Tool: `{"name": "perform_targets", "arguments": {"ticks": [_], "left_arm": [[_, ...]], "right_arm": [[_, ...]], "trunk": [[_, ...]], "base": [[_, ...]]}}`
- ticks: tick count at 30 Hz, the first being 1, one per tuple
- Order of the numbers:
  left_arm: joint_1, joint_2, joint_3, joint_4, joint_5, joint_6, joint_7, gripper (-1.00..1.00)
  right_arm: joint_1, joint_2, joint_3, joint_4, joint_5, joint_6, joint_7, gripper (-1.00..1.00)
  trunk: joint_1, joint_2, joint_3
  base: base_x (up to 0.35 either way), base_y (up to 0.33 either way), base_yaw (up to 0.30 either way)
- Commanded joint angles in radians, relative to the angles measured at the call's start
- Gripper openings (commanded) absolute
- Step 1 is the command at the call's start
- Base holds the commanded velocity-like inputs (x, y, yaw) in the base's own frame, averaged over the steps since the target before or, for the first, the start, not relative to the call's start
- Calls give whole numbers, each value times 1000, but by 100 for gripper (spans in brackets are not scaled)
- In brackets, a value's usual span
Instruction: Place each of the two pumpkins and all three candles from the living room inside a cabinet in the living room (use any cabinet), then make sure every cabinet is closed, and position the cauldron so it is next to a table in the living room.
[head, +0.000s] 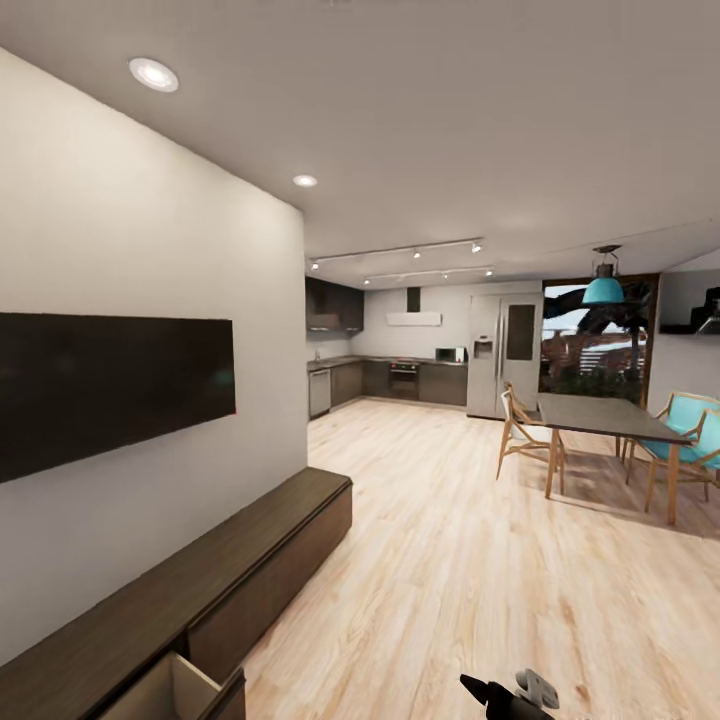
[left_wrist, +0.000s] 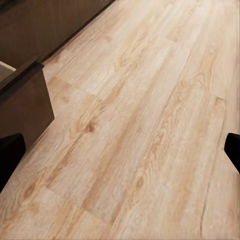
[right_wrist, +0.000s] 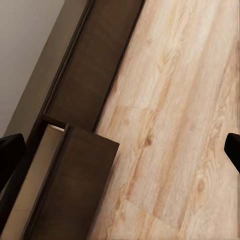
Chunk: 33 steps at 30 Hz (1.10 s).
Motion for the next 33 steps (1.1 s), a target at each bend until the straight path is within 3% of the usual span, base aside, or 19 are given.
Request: {"name": "perform_targets", "arguments": {"ticks": [1, 33], "left_arm": [[1, 1, -4, -2, 8, 0, 7, 100], [1, 0, -4, 1, 5, -1, 7, 100]], "right_arm": [[0, 0, -4, 0, -9, 10, 3, 100], [0, 0, -3, 1, -9, 10, 3, 100]], "trunk": [[-4, 7, 5], [-126, 231, 141]], "base": [[0, 0, -199], [0, 0, -193]]}}
